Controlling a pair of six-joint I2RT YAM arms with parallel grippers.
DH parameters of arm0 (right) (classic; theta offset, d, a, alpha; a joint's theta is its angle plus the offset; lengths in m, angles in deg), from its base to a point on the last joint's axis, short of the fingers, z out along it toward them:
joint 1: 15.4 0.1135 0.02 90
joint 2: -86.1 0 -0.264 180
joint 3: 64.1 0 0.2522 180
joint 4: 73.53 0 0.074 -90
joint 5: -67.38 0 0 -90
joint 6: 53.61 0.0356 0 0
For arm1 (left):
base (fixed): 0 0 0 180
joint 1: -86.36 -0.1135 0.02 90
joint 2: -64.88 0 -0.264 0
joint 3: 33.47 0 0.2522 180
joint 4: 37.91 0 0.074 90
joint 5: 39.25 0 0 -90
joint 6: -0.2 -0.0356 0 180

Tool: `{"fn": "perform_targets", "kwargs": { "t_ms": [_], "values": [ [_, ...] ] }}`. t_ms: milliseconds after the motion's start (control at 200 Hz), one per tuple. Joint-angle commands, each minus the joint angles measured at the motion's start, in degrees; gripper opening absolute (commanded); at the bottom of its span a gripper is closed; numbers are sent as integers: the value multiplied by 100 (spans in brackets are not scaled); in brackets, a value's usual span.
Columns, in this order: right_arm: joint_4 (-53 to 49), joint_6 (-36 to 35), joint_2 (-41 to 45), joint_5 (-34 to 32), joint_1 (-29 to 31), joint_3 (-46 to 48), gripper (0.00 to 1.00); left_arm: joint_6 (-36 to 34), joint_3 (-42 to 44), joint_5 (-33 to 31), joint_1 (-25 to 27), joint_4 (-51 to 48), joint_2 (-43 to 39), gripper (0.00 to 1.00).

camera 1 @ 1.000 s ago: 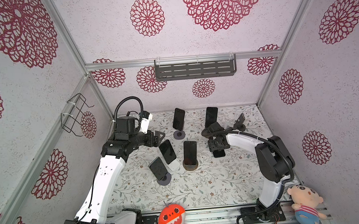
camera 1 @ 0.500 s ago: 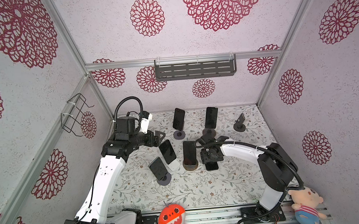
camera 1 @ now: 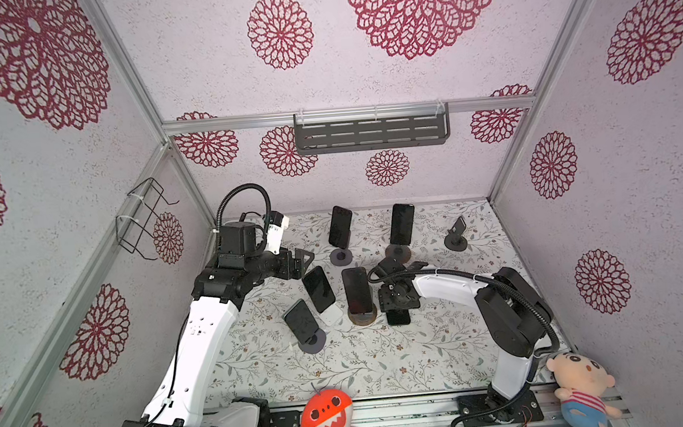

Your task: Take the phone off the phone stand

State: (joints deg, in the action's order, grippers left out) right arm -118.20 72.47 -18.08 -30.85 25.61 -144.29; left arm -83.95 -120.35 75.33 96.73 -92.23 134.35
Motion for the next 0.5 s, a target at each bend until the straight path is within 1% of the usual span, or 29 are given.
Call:
{"fn": "perform_targets", "kwargs": {
  "t_ms": [0,30,70,200,330,495],
  "values": [
    [15,61,114,23,-15,74,80,-5,79,-16,-44,163,-96,87],
    [13,43,138,19,-15,98,84,-5,81,-19,-44,164,-92,87],
    [16,18,177,21,-15,114,87,-4,77,-18,-43,163,-82,87],
    [-32,-26,289,3,-15,131,92,2,79,-13,-44,169,-64,87],
    [-189,-125,568,-82,-71,137,93,-5,75,-20,-44,166,-37,87],
    [-260,-473,1312,59,-314,294,93,104,-15,112,25,159,-5,88]
  ]
}}
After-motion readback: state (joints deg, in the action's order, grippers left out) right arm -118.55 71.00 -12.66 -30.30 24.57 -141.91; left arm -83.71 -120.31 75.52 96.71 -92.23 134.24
